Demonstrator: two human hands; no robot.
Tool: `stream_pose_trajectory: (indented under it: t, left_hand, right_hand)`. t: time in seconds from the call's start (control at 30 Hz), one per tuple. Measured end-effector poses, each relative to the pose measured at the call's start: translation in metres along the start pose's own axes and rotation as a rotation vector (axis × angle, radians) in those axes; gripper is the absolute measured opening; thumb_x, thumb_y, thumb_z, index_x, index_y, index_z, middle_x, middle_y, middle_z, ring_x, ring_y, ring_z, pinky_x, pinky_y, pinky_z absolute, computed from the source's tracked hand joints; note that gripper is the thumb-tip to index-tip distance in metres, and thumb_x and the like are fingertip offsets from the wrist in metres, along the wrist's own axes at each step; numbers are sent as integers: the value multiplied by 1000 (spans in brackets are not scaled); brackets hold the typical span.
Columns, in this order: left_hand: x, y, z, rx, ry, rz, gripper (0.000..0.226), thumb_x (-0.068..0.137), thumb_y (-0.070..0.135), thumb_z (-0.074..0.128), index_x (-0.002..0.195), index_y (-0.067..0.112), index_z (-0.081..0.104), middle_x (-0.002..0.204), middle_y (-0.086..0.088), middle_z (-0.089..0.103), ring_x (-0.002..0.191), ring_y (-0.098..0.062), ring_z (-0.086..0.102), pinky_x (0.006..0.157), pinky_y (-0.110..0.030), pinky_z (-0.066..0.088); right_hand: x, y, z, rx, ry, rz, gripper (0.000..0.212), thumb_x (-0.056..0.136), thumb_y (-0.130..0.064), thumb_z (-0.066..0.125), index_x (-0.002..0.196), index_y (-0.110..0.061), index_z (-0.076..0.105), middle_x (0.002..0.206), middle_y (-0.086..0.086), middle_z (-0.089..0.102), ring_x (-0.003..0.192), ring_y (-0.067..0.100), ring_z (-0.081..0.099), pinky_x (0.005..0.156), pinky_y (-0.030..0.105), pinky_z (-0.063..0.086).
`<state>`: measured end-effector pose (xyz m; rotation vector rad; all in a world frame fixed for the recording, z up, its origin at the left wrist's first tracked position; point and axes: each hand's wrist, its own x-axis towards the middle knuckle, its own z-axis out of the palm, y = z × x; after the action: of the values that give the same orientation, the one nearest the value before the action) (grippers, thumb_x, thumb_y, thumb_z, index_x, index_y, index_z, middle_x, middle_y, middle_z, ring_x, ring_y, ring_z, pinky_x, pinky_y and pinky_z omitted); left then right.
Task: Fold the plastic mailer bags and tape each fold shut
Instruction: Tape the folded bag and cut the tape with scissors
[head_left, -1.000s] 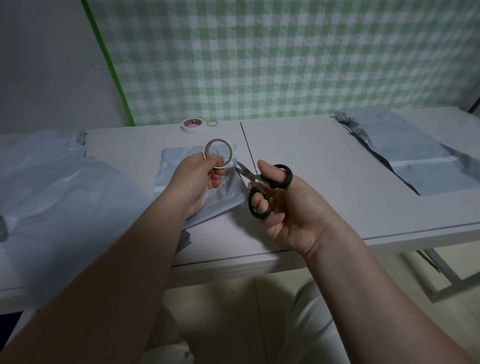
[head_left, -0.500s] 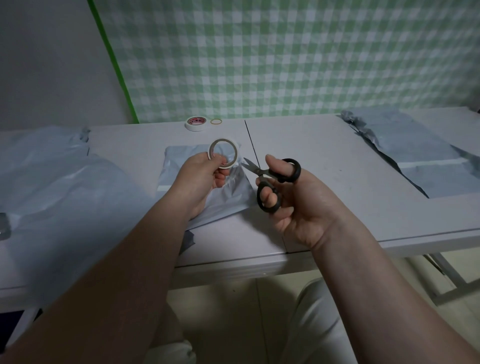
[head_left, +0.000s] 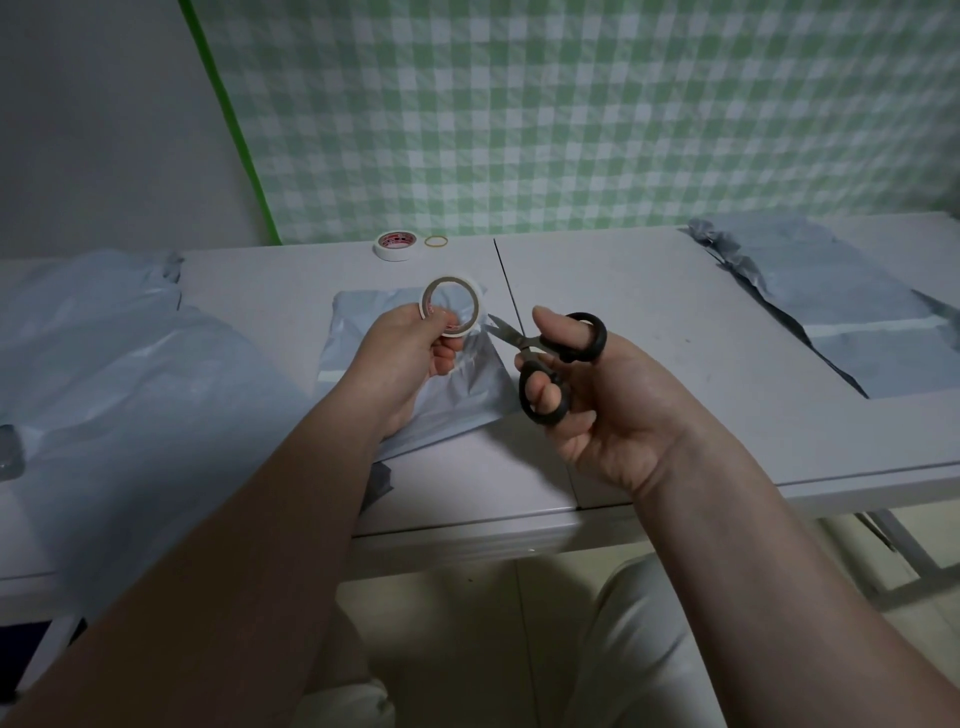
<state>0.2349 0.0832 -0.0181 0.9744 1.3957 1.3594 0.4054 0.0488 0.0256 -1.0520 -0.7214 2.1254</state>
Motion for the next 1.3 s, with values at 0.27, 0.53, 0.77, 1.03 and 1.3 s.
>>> stream_pose_trajectory:
  t: [0.27,0.53,0.77,1.03,1.3]
  left_hand:
    - [-2,1,1,1,3,8,24,97,8,46,77,7,60,71,-8,55,63,-12,46,61,-24,39]
    - [-3,2,1,-2,-3,6,22,96,7,47,78,7,59,72,-8,53,63,-12,44,61,-24,39]
    - [-2,1,1,17,-15,21,23,95,6,46,76,8,59,69,-7,52,62,-13,44,61,-24,38]
    - [1,-1,0,29,-10,13,22,96,8,45,79,7,59,69,-7,54,62,-13,47,61,-23,41]
    - [2,-2,1,64,-19,5,22,96,10,46,78,8,58,70,-7,55,63,-14,48,63,-25,42]
  right_hand:
    - [1,-2,0,-15,20,32,23,84,-32,64,81,-11,54,56,2,51,33,7,48,24,11,30]
    - [3,1,0,-57,0,55,24,80,-34,65,77,-13,55,52,1,52,34,6,49,25,10,29]
    - [10,-1,3,-29,20,19,26,85,-33,63,71,-14,52,55,1,50,34,6,48,25,11,30]
    - [11,3,0,-72,17,-12,27,81,-34,65,66,-14,53,54,0,51,35,4,47,25,9,27]
    - [9,6,-4,-121,12,8,27,64,-41,70,60,-19,56,55,0,51,37,5,46,26,10,26]
